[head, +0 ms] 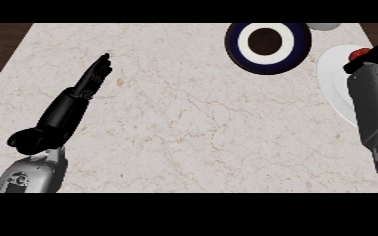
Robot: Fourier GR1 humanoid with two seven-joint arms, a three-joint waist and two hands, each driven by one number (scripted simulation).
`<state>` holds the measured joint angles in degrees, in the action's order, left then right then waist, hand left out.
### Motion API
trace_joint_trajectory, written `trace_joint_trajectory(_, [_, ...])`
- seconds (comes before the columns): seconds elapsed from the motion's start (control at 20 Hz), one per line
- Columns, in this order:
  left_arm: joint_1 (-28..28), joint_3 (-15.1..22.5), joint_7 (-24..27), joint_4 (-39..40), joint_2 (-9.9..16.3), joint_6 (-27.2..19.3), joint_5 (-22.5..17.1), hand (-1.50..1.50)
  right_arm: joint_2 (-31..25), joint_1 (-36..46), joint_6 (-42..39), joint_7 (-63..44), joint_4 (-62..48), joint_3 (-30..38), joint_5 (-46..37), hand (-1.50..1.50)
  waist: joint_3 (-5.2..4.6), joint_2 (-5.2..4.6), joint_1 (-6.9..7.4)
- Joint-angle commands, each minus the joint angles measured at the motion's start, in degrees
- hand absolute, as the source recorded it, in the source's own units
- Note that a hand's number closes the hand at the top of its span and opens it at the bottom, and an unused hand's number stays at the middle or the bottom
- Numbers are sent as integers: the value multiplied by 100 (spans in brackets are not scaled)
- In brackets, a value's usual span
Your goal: Pick the bell pepper from the plate and place it in the plate
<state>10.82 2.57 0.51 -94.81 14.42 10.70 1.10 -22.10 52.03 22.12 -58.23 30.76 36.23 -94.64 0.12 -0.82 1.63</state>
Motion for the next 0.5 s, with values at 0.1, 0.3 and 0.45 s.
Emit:
trace_joint_trajectory(0.1, [87, -51, -6, 94, -2, 103, -25, 0, -195, -324, 922, -25, -644, 444, 460, -150, -1, 11, -6])
trace_joint_trajectory(0.3, [161, -102, -1, 161, -40, 27, 38, 0, -540, -685, 1642, 1018, -816, 548, 744, -150, 5, 2, -15])
trace_joint_trajectory(0.45, [91, -403, 54, 153, 204, 302, -242, 0, -450, -519, 2008, 1236, -790, 496, 854, -150, 2, 12, 4])
